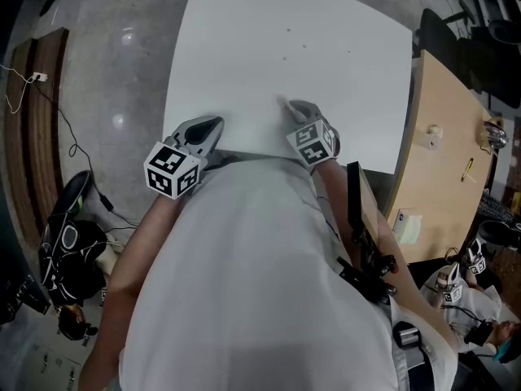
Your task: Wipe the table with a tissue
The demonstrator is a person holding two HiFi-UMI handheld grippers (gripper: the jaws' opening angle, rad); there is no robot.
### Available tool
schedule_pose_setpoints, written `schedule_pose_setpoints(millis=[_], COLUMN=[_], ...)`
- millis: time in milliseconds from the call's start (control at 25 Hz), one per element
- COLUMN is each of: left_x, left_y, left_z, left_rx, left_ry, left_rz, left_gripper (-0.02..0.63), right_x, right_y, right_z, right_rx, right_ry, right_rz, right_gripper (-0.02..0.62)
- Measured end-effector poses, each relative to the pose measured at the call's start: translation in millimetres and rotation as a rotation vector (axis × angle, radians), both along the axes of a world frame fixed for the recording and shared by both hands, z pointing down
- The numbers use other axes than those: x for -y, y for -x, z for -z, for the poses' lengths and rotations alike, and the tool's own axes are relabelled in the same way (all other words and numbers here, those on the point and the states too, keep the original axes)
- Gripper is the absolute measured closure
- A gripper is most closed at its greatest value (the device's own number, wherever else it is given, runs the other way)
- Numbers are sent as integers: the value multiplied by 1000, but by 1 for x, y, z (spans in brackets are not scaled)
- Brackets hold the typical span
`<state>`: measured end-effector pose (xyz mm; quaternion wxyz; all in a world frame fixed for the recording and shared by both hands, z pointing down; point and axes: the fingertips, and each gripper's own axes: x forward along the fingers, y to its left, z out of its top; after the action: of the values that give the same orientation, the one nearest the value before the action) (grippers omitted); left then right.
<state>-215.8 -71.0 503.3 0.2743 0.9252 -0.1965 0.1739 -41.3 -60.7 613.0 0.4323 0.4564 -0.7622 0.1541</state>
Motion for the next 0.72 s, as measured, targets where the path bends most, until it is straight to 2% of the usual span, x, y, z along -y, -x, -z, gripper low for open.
schedule_pose_setpoints(millis=[200, 280, 360, 440, 560, 640, 720], left_x=[2, 4, 6, 9, 9, 8, 7], left_y=[-7, -11, -13, -13, -12, -12, -13], left_z=[1, 3, 4, 5, 3, 1, -2], left_rx=[-6, -10, -15, -19, -22, -22, -22], left_ry=[-2, -6, -10, -12, -7, -1, 4], left_rz=[-43, -58, -70, -77, -86, -94, -102], left_gripper=[600, 600, 600, 600, 600, 600, 600], right_x=[-15, -24, -29, -25, -17, -16, -19], right_y=[21, 28, 31, 26, 4, -12, -22], right_z=[-2, -4, -2, 10, 29, 36, 39], right_rx=[56, 112, 215, 370, 572, 654, 701], right_ry=[68, 121, 162, 144, 81, 56, 46], right_rz=[71, 118, 110, 4, -219, -327, -394], right_gripper=[537, 537, 537, 537, 537, 535, 535])
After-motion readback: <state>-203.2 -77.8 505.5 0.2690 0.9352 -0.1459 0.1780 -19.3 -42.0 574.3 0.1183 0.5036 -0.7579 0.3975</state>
